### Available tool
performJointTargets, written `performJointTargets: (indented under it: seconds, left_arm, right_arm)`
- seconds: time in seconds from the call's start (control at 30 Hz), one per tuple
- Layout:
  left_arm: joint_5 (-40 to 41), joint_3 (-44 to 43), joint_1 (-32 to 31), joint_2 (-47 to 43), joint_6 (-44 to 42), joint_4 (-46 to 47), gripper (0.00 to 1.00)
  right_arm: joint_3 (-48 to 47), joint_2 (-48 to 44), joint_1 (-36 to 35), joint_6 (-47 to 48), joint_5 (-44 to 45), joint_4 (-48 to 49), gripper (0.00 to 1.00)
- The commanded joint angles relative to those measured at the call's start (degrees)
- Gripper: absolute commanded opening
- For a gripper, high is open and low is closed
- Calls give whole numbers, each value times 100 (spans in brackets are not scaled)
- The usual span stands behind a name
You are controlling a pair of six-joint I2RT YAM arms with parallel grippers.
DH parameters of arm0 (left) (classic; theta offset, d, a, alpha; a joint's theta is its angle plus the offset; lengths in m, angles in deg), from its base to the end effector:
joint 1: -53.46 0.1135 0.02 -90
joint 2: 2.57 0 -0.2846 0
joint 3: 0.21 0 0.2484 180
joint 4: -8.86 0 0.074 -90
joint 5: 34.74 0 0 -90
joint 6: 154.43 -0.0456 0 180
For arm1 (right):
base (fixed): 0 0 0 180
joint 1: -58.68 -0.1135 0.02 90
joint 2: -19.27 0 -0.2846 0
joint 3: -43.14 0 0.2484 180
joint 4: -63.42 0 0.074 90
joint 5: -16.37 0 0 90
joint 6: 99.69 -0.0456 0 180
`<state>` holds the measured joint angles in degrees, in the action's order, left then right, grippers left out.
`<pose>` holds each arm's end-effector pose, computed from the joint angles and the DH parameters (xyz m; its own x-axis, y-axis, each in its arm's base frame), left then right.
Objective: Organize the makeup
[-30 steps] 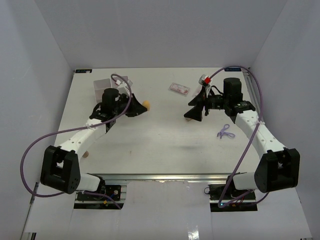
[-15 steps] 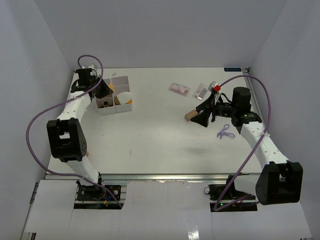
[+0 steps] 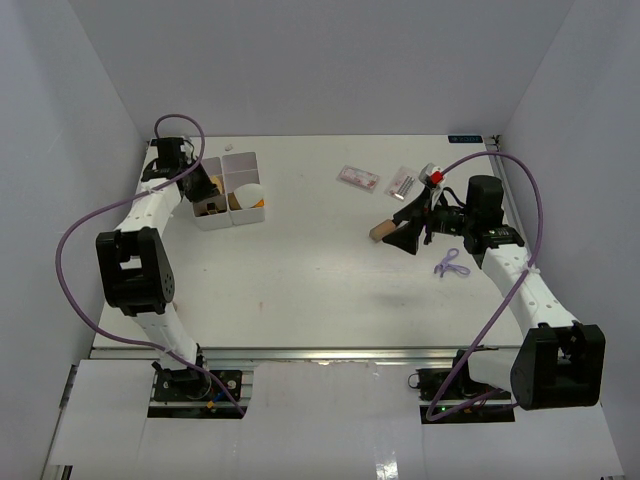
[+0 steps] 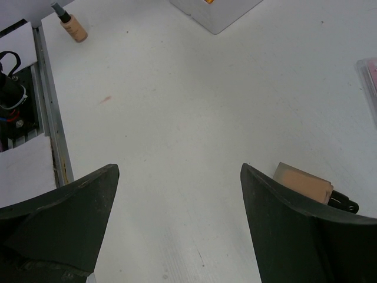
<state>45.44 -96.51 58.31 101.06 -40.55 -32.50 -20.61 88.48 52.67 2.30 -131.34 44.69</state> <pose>0.4111 0.0271 0.2691 -0.6961 -0.4594 -0.5518 -0.2766 0.8808 -0.3844 0.2505 0.0651 0.3156 -0.2277 -0.1356 -0.9643 -0.8895 0.4318 0.1493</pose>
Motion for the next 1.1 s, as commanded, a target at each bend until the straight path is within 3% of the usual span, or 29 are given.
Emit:
performJointTargets:
  seconds: [0.0,0.6,1.07]
  left_arm:
    - [45,-320,194,35,359,14,0]
    - [-1411,487,568,-267,3996,598,8]
    - [-995,778,648,-484,4800,953,11]
  right_arm:
    - [56,-83,66,-22,-154,283,90]
    - [127,-102,173,-102,-252,387,90]
    - [179,-171,267,-162,-364,405,90]
